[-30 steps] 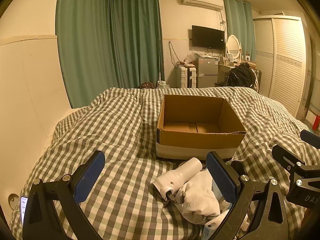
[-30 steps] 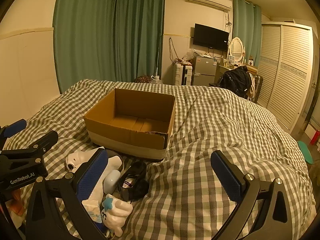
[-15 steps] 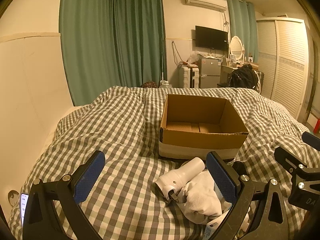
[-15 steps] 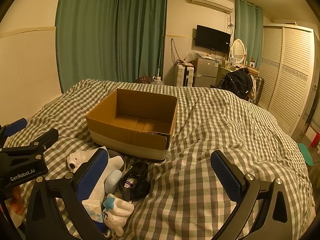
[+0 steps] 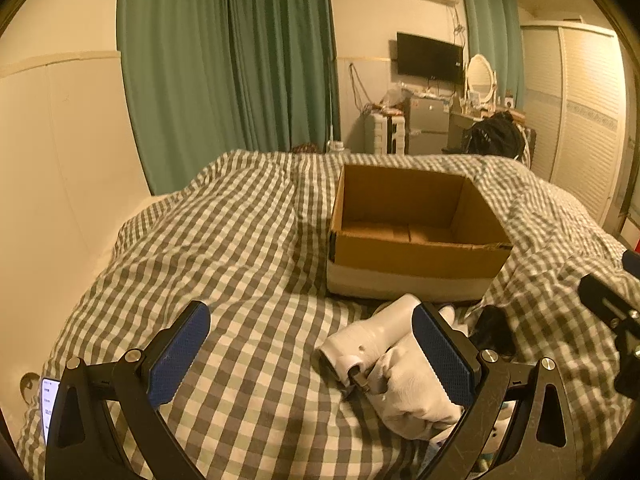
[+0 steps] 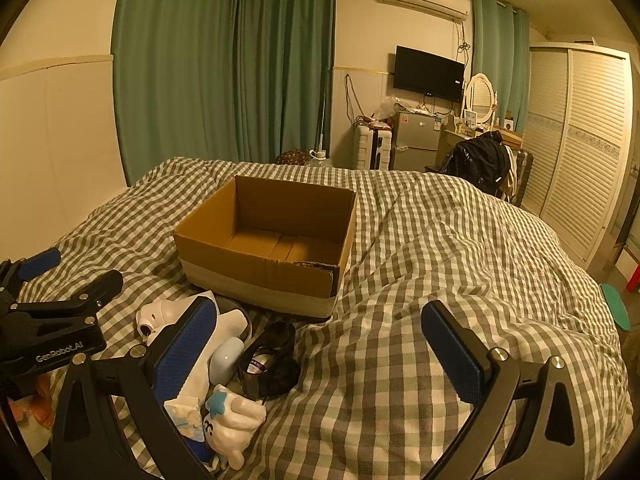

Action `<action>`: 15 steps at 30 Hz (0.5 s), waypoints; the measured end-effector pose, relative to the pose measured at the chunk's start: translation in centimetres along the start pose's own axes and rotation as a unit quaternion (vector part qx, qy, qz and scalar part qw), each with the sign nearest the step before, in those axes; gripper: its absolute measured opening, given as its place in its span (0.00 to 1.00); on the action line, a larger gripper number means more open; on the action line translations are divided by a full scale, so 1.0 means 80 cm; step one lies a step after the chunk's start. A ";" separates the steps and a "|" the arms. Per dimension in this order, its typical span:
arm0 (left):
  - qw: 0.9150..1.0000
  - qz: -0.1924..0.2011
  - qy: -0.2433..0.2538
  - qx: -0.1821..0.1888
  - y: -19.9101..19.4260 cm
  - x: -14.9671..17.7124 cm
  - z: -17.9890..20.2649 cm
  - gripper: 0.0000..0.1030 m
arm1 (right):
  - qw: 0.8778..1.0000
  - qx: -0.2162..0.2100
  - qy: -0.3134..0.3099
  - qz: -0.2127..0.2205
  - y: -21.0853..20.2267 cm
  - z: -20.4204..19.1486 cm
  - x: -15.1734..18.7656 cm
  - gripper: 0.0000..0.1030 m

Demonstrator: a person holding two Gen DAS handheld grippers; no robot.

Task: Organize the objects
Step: 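Grasp the white hair dryer with the left tool while the right tool grasps the black cup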

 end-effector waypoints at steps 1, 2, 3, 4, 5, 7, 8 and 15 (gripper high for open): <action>1.000 -0.005 0.002 -0.001 0.003 0.002 0.000 1.00 | 1.000 0.001 -0.001 -0.002 0.001 0.000 0.001 1.00; 1.000 -0.010 0.004 -0.001 0.005 0.004 0.001 1.00 | 1.000 0.001 -0.002 -0.003 0.001 0.000 0.001 1.00; 1.000 -0.016 0.007 -0.001 0.009 0.007 0.002 1.00 | 1.000 0.003 -0.002 -0.005 0.003 -0.001 0.002 1.00; 1.000 -0.020 0.010 0.000 0.012 0.009 0.003 1.00 | 1.000 0.003 -0.003 -0.007 0.004 -0.001 0.003 1.00; 1.000 -0.024 0.012 0.002 0.014 0.013 0.006 1.00 | 1.000 0.003 -0.004 -0.009 0.006 -0.001 0.005 1.00; 0.999 -0.036 0.018 0.010 0.021 0.020 0.012 1.00 | 1.000 0.006 -0.004 -0.010 0.008 -0.001 0.007 1.00; 0.999 -0.041 0.022 0.012 0.025 0.023 0.015 1.00 | 1.000 0.007 -0.004 -0.012 0.009 0.000 0.008 1.00; 0.995 -0.088 0.041 -0.012 0.070 0.028 0.029 0.99 | 1.000 0.007 0.005 -0.022 0.018 0.007 0.013 1.00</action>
Point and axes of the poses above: each gripper's, at about its wrist camera, not at the fingertips, and y roughly the way its jaws point, z to its right, x to its underside, the point moved 1 cm from there along y, roughly the way its jaws point, and after that the axes turned 13 degrees about -x, right-handed, at the moved point
